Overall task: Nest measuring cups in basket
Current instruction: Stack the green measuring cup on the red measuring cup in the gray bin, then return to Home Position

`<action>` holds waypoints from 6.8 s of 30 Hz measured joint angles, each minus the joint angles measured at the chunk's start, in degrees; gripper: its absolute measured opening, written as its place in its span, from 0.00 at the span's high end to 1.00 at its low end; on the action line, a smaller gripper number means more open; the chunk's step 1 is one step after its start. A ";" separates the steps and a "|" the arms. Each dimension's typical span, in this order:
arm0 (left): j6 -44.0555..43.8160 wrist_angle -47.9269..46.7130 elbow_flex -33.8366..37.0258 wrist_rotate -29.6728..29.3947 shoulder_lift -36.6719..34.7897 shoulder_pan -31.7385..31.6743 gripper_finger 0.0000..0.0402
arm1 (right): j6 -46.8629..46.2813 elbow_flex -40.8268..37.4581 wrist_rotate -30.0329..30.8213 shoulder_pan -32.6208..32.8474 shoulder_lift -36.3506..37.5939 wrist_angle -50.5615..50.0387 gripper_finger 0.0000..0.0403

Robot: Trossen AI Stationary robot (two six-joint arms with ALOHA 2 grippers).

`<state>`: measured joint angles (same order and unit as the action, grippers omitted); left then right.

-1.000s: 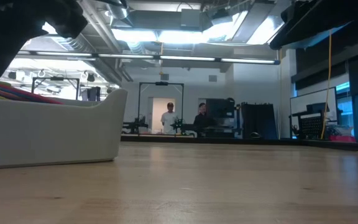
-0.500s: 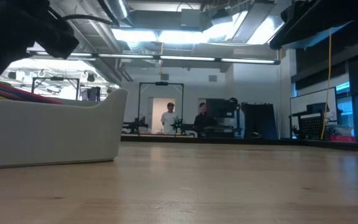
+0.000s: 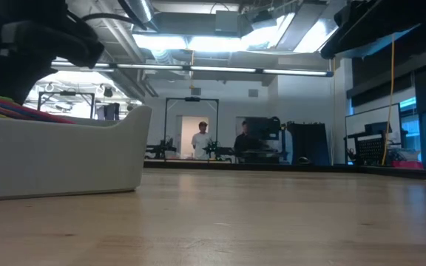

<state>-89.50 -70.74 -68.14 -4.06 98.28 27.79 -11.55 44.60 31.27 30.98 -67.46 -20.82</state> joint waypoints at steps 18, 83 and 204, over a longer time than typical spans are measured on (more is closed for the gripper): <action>6.25 10.07 -0.04 -4.22 0.00 -2.99 1.00 | 0.02 0.00 0.02 -0.01 0.00 -0.02 0.41; 101.91 33.46 0.18 -6.75 -54.62 -30.77 0.99 | 23.94 6.52 -10.47 -3.04 44.97 -11.98 0.94; 93.05 63.97 65.05 1.86 -98.14 -30.77 0.92 | 23.87 -44.15 -13.38 -3.06 67.08 24.87 0.94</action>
<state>3.55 -6.77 -3.09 -2.20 0.14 -2.98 12.32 0.45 17.89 27.92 -0.38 4.05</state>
